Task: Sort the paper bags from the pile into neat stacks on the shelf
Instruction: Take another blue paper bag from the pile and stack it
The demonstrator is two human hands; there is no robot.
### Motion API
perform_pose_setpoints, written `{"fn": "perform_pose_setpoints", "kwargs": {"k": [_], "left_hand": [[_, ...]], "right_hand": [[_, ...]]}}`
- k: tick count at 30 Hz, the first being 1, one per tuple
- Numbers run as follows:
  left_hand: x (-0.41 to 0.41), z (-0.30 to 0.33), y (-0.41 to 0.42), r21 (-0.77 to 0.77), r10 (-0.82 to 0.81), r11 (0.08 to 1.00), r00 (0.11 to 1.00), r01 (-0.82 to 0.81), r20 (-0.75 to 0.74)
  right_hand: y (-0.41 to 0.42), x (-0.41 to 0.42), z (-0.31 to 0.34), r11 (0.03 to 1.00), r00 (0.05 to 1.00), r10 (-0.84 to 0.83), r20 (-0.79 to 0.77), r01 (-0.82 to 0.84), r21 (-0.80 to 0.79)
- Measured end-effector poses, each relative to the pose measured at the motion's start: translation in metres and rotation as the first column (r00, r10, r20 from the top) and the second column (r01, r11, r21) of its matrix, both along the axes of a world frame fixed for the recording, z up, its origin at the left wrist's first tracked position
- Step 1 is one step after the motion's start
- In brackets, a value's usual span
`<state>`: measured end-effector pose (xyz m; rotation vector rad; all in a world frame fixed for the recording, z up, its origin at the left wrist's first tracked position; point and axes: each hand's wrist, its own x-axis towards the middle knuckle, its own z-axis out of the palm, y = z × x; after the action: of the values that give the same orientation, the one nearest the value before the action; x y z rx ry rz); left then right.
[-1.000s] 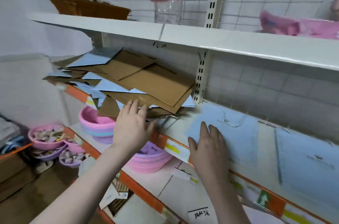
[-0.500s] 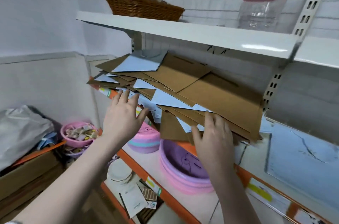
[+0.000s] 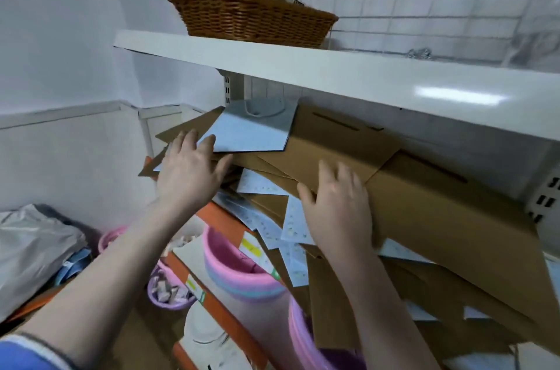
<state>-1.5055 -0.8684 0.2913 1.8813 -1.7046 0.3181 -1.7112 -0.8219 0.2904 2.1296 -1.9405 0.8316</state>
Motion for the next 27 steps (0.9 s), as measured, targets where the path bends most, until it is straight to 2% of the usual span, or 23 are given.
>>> {"fn": "perform_pose_setpoints", "kwargs": {"k": [6, 15, 18, 20, 24, 27], "left_hand": [[0.020, 0.000, -0.060, 0.080, -0.033, 0.996, 0.999, 0.035, -0.026], [0.063, -0.006, -0.149, 0.226, -0.211, 0.951, 0.977, 0.210, -0.023], [0.076, -0.006, -0.172, 0.284, -0.263, 0.923, 0.965, 0.259, -0.027], [0.081, -0.004, -0.183, 0.304, -0.295, 0.904, 0.954, 0.299, -0.061], [0.083, 0.000, -0.196, 0.346, -0.365, 0.851, 0.919, 0.395, -0.150], [0.080, -0.001, -0.202, 0.350, -0.391, 0.835, 0.906, 0.424, -0.164]], "right_hand": [[-0.033, 0.033, -0.002, 0.999, 0.999, -0.029, -0.045, 0.030, 0.031], [-0.078, 0.087, -0.009, 0.968, 0.970, -0.230, -0.083, 0.237, 0.083], [-0.096, 0.103, -0.010, 0.952, 0.953, -0.302, -0.034, 0.303, 0.049], [-0.111, 0.110, -0.008, 0.938, 0.938, -0.346, -0.001, 0.346, 0.028], [-0.134, 0.115, 0.000, 0.906, 0.910, -0.413, -0.031, 0.414, 0.090], [-0.145, 0.123, 0.006, 0.888, 0.894, -0.445, -0.050, 0.448, 0.104]]}}
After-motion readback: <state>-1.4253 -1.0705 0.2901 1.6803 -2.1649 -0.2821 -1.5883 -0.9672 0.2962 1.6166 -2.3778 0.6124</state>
